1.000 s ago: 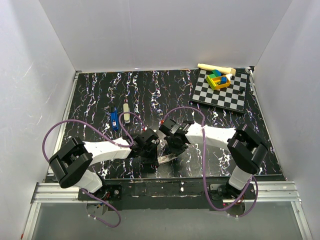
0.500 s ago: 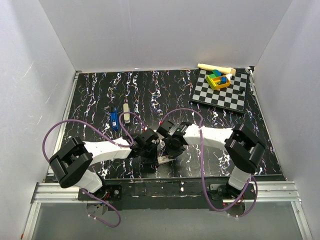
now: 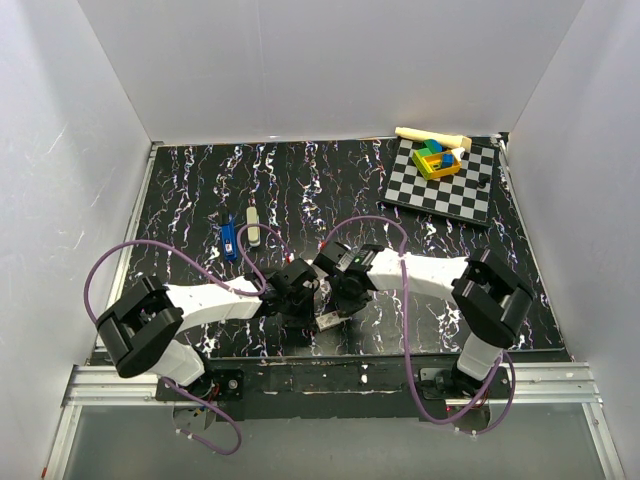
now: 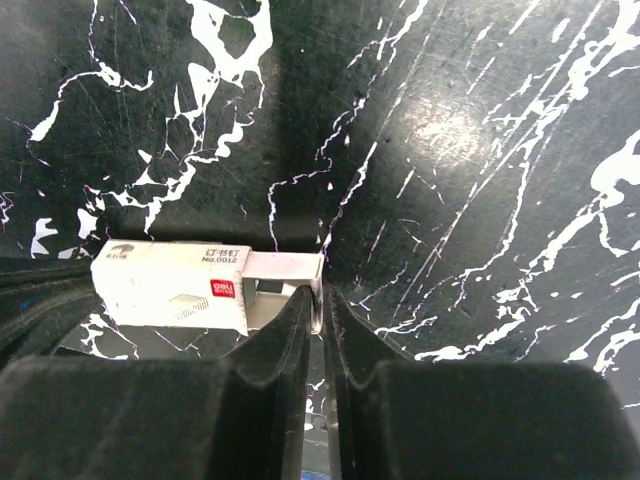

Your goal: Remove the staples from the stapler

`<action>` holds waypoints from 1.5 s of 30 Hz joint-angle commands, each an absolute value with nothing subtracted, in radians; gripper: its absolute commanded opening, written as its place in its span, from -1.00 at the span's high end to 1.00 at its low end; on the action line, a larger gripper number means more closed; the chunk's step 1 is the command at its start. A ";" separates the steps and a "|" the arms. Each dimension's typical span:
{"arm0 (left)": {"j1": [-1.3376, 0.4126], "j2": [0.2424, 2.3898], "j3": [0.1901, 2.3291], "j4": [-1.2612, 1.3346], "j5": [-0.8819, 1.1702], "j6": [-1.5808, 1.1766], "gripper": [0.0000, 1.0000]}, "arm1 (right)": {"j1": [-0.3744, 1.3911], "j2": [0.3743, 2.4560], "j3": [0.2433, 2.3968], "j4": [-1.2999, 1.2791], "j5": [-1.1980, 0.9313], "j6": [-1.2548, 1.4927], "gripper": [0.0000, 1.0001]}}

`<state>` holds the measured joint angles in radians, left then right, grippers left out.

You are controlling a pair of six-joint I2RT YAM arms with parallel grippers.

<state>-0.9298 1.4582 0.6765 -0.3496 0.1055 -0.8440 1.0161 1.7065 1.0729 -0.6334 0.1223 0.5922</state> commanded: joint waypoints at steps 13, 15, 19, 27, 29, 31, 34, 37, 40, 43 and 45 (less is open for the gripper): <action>-0.930 1.442 0.644 -0.411 -0.025 -0.821 1.00 | 1.017 1.588 1.117 -0.726 0.245 0.617 0.25; -0.930 1.445 0.647 -0.411 -0.023 -0.818 1.00 | 1.012 1.595 1.114 -0.732 0.249 0.612 0.29; -0.930 1.454 0.647 -0.410 -0.026 -0.816 1.00 | 1.005 1.600 1.095 -0.716 0.255 0.604 0.75; -0.930 1.465 0.658 -0.410 -0.026 -0.815 1.00 | 0.997 1.651 1.097 -0.695 0.247 0.591 0.97; -0.930 1.468 0.663 -0.410 -0.025 -0.815 1.00 | 0.997 1.661 1.097 -0.692 0.245 0.589 0.97; -0.930 1.474 0.666 -0.410 -0.022 -0.816 1.00 | 0.997 1.670 1.097 -0.684 0.245 0.586 0.97; -0.930 1.479 0.669 -0.410 -0.020 -0.819 1.00 | 0.997 1.680 1.095 -0.672 0.235 0.586 0.97; -0.930 1.483 0.670 -0.410 -0.017 -0.821 1.00 | 0.997 1.690 1.097 -0.664 0.213 0.589 0.97; -0.930 1.486 0.672 -0.407 -0.015 -0.822 1.00 | 0.997 1.698 1.094 -0.654 0.199 0.594 0.97; -0.930 1.491 0.670 -0.400 -0.015 -0.825 1.00 | 0.997 1.704 1.092 -0.647 0.189 0.594 0.97; -0.930 1.496 0.669 -0.399 -0.012 -0.827 1.00 | 0.997 1.710 1.092 -0.647 0.183 0.598 0.97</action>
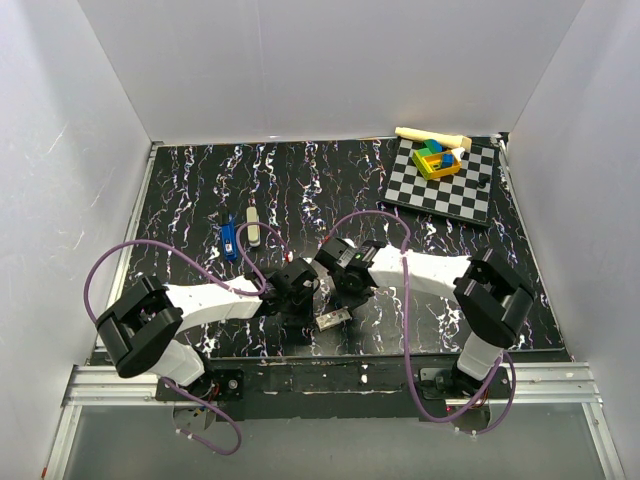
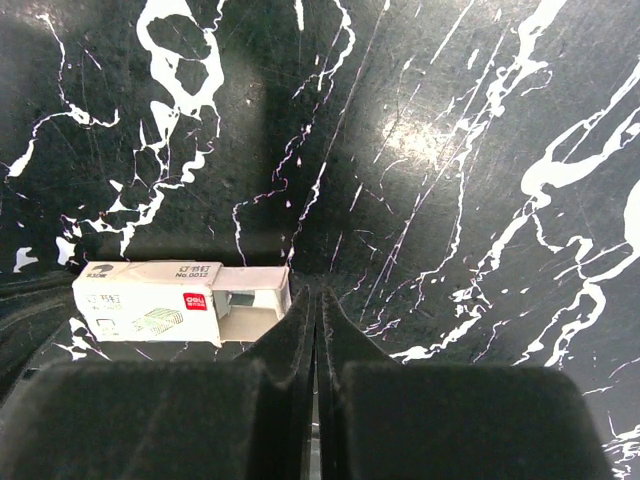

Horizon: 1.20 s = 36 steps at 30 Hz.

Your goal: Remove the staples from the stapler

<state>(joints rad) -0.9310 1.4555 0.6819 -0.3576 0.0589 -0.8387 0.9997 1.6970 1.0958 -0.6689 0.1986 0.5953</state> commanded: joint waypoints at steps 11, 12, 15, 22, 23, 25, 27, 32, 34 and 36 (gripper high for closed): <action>-0.930 1.497 0.666 -0.390 -0.011 -0.834 1.00 | 0.997 1.718 1.080 -0.635 0.141 0.618 0.97; -0.930 1.496 0.664 -0.391 -0.011 -0.834 1.00 | 0.997 1.718 1.078 -0.634 0.135 0.621 0.97; -0.930 1.499 0.666 -0.388 -0.009 -0.836 1.00 | 0.997 1.718 1.080 -0.632 0.112 0.632 0.97; -0.930 1.503 0.664 -0.385 -0.009 -0.836 1.00 | 0.999 1.729 1.089 -0.621 0.071 0.658 0.97; -0.930 1.506 0.664 -0.385 -0.009 -0.836 1.00 | 1.002 1.730 1.092 -0.620 0.064 0.663 0.97; -0.930 1.505 0.664 -0.385 -0.008 -0.836 1.00 | 1.003 1.736 1.097 -0.615 0.055 0.667 0.97; -0.930 1.505 0.664 -0.385 -0.009 -0.836 1.00 | 1.008 1.741 1.101 -0.615 0.051 0.676 0.97; -0.930 1.502 0.663 -0.385 -0.011 -0.836 1.00 | 1.008 1.750 1.101 -0.597 0.020 0.704 0.97; -0.930 1.499 0.661 -0.385 -0.009 -0.838 1.00 | 1.008 1.753 1.100 -0.591 0.006 0.719 0.97; -0.930 1.502 0.660 -0.384 -0.009 -0.839 1.00 | 1.008 1.753 1.100 -0.584 0.008 0.733 0.97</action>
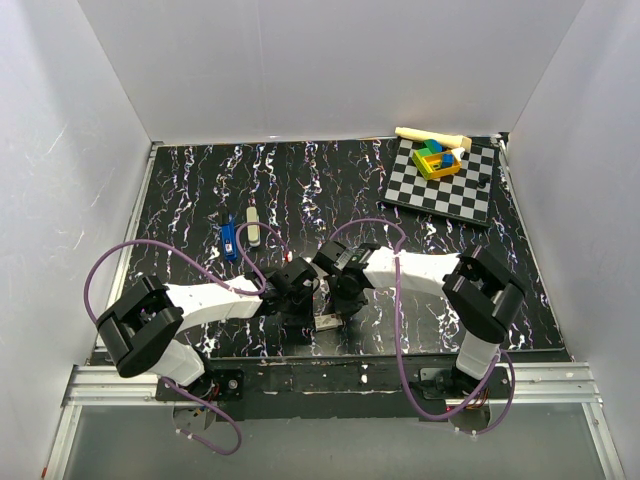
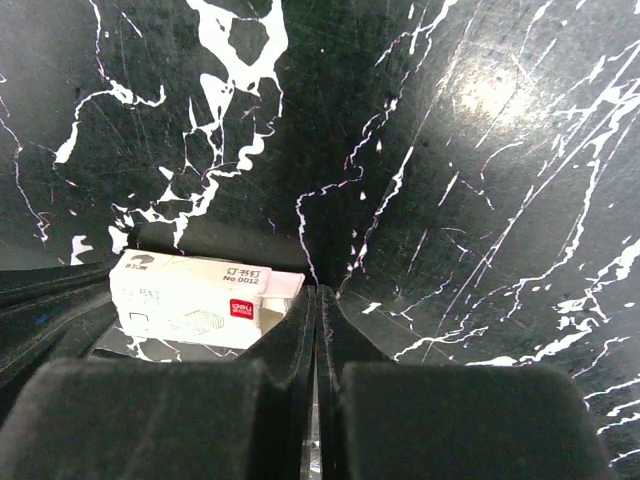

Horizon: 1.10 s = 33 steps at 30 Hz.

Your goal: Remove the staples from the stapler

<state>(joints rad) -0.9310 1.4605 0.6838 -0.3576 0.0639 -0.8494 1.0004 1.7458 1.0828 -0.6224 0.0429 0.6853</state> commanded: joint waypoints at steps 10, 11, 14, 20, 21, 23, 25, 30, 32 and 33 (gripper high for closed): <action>-0.931 1.506 0.664 -0.380 -0.008 -0.836 1.00 | 1.009 1.743 1.108 -0.554 -0.067 0.790 0.97; -0.933 1.506 0.667 -0.380 -0.006 -0.835 1.00 | 1.011 1.743 1.111 -0.552 -0.074 0.795 0.97; -0.931 1.505 0.669 -0.382 -0.006 -0.833 1.00 | 1.011 1.746 1.121 -0.563 -0.069 0.792 0.97; -0.931 1.479 0.673 -0.411 -0.032 -0.819 1.00 | 1.002 1.726 1.114 -0.598 -0.014 0.773 0.97; -0.931 1.474 0.675 -0.417 -0.037 -0.818 1.00 | 0.999 1.720 1.114 -0.615 -0.005 0.769 0.97; -0.933 1.459 0.680 -0.433 -0.051 -0.813 1.00 | 0.993 1.707 1.114 -0.636 0.058 0.759 0.97; -0.931 1.450 0.683 -0.448 -0.063 -0.808 1.00 | 0.986 1.689 1.114 -0.656 0.097 0.750 0.97; -0.930 1.416 0.703 -0.494 -0.106 -0.807 1.00 | 0.962 1.643 1.108 -0.696 0.164 0.733 0.97; -0.930 1.401 0.715 -0.512 -0.117 -0.801 1.00 | 0.948 1.620 1.097 -0.701 0.176 0.729 0.93; -0.930 1.391 0.724 -0.526 -0.124 -0.801 1.00 | 0.939 1.609 1.091 -0.704 0.186 0.726 0.90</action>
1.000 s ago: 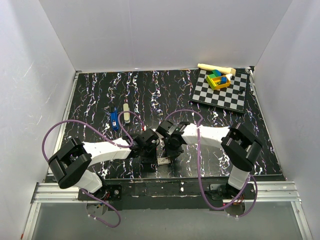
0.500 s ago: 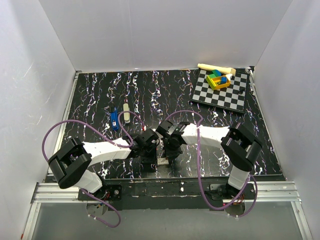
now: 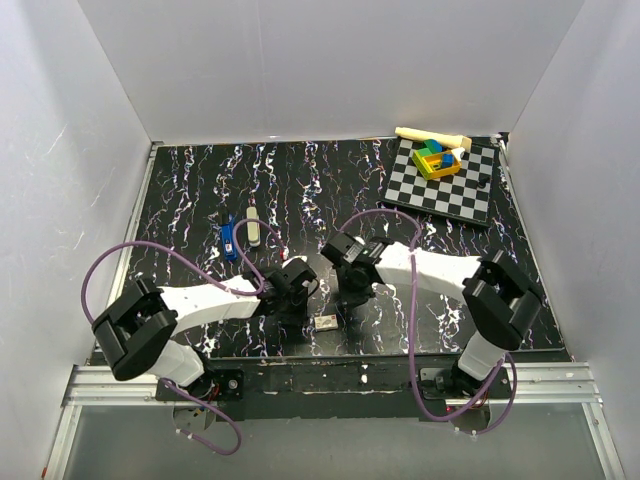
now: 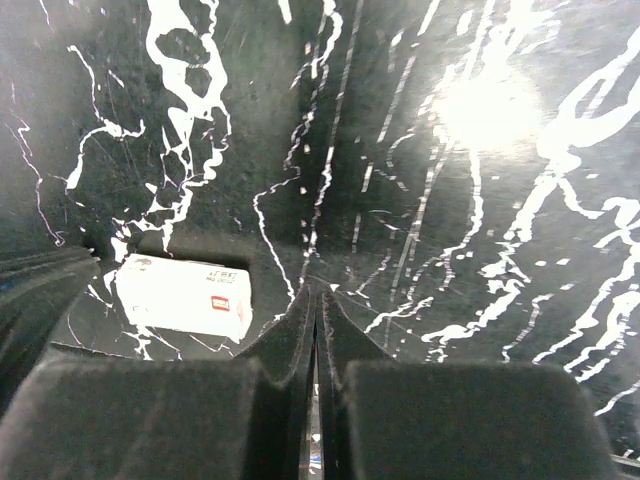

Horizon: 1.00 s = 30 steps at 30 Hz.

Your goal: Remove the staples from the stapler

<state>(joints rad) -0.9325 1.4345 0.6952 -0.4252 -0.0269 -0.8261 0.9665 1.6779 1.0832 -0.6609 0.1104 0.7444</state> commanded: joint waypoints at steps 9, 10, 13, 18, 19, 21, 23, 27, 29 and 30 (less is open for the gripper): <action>-0.930 1.269 0.824 -0.672 -0.230 -0.772 0.52 | 0.902 1.490 1.109 -0.759 0.284 0.667 0.51; -0.930 1.256 0.842 -0.690 -0.247 -0.769 0.44 | 0.900 1.474 1.114 -0.767 0.296 0.660 0.45; -0.930 1.210 0.879 -0.730 -0.288 -0.756 0.18 | 0.899 1.422 1.117 -0.775 0.322 0.646 0.32; -0.928 1.146 0.922 -0.784 -0.362 -0.755 -0.13 | 0.897 1.330 1.111 -0.775 0.347 0.626 0.12; -0.928 1.140 0.928 -0.790 -0.371 -0.752 -0.17 | 0.897 1.315 1.109 -0.773 0.353 0.618 0.08; -0.928 1.123 0.945 -0.804 -0.387 -0.741 -0.25 | 0.897 1.283 1.106 -0.770 0.368 0.603 0.02; -0.928 1.106 0.956 -0.808 -0.400 -0.724 -0.38 | 0.897 1.252 1.106 -0.769 0.380 0.586 -0.07; -0.928 1.065 0.989 -0.839 -0.449 -0.698 -0.66 | 0.897 1.192 1.094 -0.764 0.419 0.560 -0.22; -0.928 1.048 1.017 -0.854 -0.475 -0.681 -0.95 | 0.896 1.163 1.092 -0.764 0.434 0.548 -0.29; -0.928 1.042 1.029 -0.862 -0.486 -0.670 -0.96 | 0.897 1.149 1.095 -0.765 0.439 0.543 -0.31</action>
<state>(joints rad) -0.9314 1.0954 0.9535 -0.8230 -0.3916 -0.7136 0.9024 1.2121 1.0836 -0.7612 0.3733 0.5827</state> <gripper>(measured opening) 0.935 0.634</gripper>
